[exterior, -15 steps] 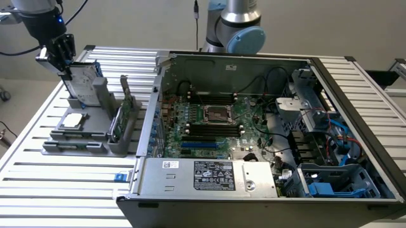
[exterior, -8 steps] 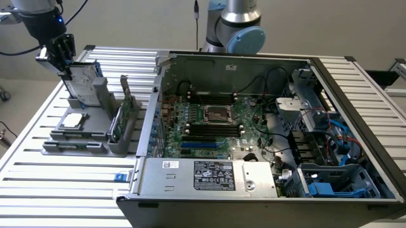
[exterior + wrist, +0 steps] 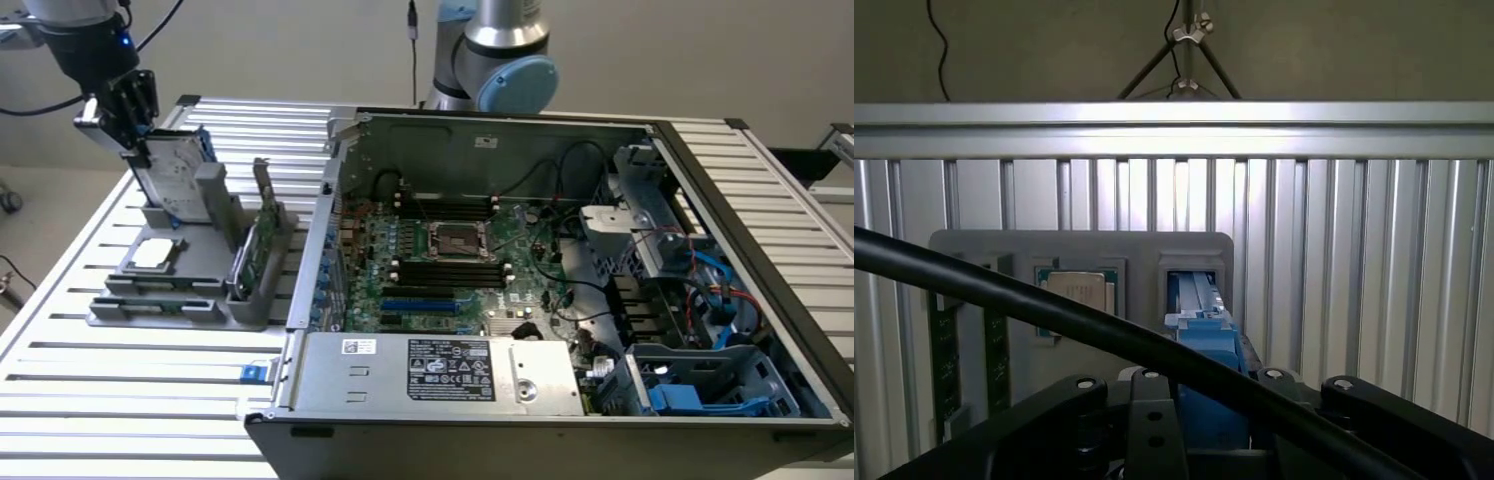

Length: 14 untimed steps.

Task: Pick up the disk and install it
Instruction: 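Pick up the disk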

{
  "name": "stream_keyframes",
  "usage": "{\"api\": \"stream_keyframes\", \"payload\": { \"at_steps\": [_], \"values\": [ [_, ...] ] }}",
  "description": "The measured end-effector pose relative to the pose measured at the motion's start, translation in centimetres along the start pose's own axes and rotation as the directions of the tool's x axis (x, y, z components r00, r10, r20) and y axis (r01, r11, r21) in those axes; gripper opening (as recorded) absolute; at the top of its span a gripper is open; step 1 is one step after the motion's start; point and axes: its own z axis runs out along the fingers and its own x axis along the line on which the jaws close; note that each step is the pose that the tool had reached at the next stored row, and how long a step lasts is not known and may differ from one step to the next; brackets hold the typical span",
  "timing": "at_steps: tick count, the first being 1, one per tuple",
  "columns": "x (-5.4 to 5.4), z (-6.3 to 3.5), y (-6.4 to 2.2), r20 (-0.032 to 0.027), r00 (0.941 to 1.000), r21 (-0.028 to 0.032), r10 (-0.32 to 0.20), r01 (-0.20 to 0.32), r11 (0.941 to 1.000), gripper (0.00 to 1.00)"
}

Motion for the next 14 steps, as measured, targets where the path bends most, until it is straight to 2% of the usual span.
{"api": "stream_keyframes", "payload": {
  "at_steps": [5, 14],
  "values": [
    [0.0, -0.87, 0.01, 0.0001, 1.0000, 0.0002, 0.000, 0.000, 1.0000, 0.33],
    [0.1, -4.78, 0.05, 0.0000, 1.0000, 0.0001, 0.000, 0.000, 1.0000, 0.33]
  ]
}}
